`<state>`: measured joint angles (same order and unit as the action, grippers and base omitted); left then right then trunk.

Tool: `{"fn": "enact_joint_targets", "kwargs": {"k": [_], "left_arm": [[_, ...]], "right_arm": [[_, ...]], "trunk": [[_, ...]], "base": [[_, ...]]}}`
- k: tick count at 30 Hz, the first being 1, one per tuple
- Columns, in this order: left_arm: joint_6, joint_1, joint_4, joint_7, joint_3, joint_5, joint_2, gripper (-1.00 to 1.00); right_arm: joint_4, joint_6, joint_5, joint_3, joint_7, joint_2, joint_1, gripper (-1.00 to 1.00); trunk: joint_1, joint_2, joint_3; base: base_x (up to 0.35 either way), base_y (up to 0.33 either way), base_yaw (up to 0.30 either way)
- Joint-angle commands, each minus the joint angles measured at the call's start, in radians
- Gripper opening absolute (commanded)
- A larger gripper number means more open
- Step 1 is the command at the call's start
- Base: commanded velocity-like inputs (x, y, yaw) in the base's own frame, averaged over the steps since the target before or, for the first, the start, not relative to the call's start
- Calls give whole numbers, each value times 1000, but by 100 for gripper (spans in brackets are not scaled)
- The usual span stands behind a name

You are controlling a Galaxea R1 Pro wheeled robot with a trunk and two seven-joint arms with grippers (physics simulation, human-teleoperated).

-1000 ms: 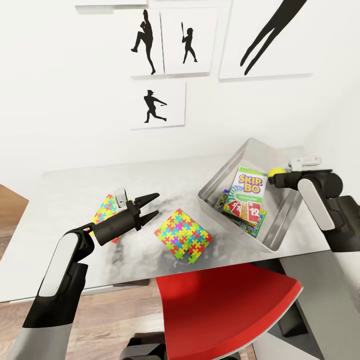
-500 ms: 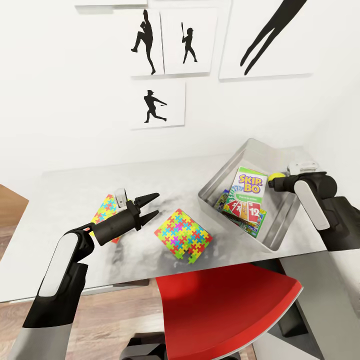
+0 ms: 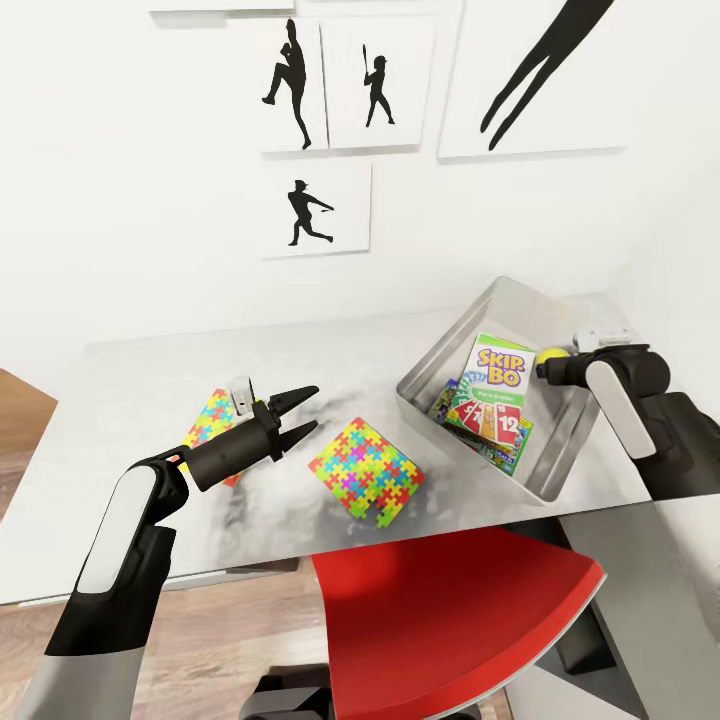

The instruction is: Put all the toys in the child's room - the three board games (two on the bed and one on the table), the two jigsaw puzzles on the table, and the tennis ball on the table - inside the toy box on the table in the child's room.

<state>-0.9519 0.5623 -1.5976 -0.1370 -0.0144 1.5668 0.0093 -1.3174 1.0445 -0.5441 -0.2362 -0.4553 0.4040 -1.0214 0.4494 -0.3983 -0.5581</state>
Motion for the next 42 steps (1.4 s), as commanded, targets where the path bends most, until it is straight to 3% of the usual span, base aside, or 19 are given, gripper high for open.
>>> {"fn": "enact_joint_targets", "kwargs": {"k": [1, 2, 25, 29, 32, 36, 42], "left_arm": [[-4, 1, -1, -10, -1, 10, 0, 100], [-4, 1, -1, -10, -1, 10, 0, 100], [-4, 1, -1, -9, -1, 11, 0, 100], [-4, 1, -1, -8, -1, 12, 0, 100], [-4, 1, -1, -3, -1, 12, 0, 100], [-4, 1, -1, 4, -1, 12, 0, 100], [-5, 1, -1, 9, -1, 12, 0, 100]], "right_arm": [[2, 3, -13, -3, -16, 1, -2, -100], [3, 3, -13, -3, -16, 0, -2, 100], [-3, 3, -9, 1, -16, -1, -9, 100], [-60, 3, -12, 6, -14, 0, -5, 100], [-159, 3, -17, 14, -10, 4, 1, 100], [-215, 3, -24, 47, -4, 8, 7, 100], [-254, 3, -79, 145, 39, 13, 42, 100]], "trunk": [[1, -2, -1], [1, -2, -1], [1, -2, -1], [1, -2, -1], [1, -2, -1], [1, -2, -1], [1, -2, -1]], "base": [[0, 0, 0], [0, 0, 0], [0, 0, 0], [0, 0, 0], [0, 0, 0], [0, 0, 0], [0, 0, 0]]}}
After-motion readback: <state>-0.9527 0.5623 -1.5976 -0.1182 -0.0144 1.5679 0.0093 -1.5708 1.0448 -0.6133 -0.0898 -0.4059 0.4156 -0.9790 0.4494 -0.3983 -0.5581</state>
